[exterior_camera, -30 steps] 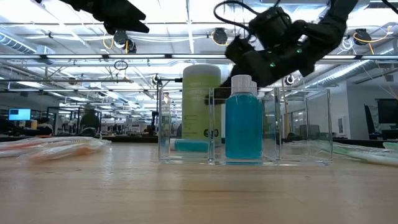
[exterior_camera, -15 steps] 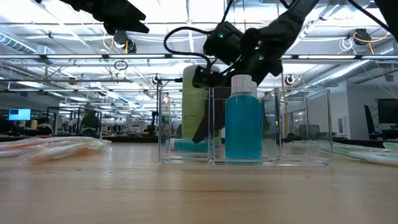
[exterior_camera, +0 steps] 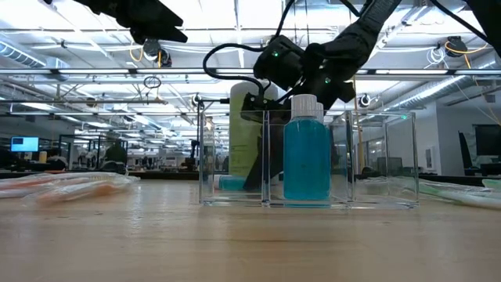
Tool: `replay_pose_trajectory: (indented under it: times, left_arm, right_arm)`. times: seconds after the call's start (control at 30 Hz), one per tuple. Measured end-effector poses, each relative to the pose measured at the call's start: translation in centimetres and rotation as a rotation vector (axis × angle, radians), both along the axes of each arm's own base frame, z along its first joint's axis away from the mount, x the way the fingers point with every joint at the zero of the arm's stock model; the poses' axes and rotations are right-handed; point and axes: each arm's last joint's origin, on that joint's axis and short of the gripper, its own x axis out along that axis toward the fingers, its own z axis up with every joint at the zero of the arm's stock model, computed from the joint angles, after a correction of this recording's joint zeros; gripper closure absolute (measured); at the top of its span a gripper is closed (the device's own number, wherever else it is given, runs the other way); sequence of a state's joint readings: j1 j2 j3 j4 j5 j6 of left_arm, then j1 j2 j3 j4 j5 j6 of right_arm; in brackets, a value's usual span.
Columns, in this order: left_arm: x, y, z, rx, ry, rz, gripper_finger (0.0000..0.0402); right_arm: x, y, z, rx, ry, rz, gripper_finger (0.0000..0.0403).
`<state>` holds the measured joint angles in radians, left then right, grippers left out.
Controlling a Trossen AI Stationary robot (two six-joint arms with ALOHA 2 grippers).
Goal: Pick & Place toothbrushing station
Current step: Put the mouthwash into the middle center of the transparent organizer
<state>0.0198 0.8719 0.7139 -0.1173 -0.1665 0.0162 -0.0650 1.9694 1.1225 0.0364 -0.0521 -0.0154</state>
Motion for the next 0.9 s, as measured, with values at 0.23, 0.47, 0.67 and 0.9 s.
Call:
replay_pose_trajectory:
  times: [0.23, 0.47, 0.67, 0.9]
  left_arm:
    - [0.0, 0.0, 0.0, -0.002, -0.001, 0.0, 0.0247]
    - [0.0, 0.0, 0.0, -0.062, -0.014, 0.018, 0.0247]
    - [1.1, 0.0, -0.7, -0.108, 0.01, 0.027, 0.0247]
    - [3.5, -0.4, -2.5, 0.026, 0.091, -0.062, 0.0247]
  right_arm:
    - [0.0, 0.0, 0.0, -0.01, 0.002, 0.013, 0.0253]
    - [-0.4, -0.1, 1.2, -0.081, -0.009, 0.019, 0.0239]
    - [-0.9, -0.3, 5.2, -0.17, -0.114, 0.002, 0.0249]
    - [-2.5, 0.1, 9.4, -0.103, -0.235, 0.086, 0.0245]
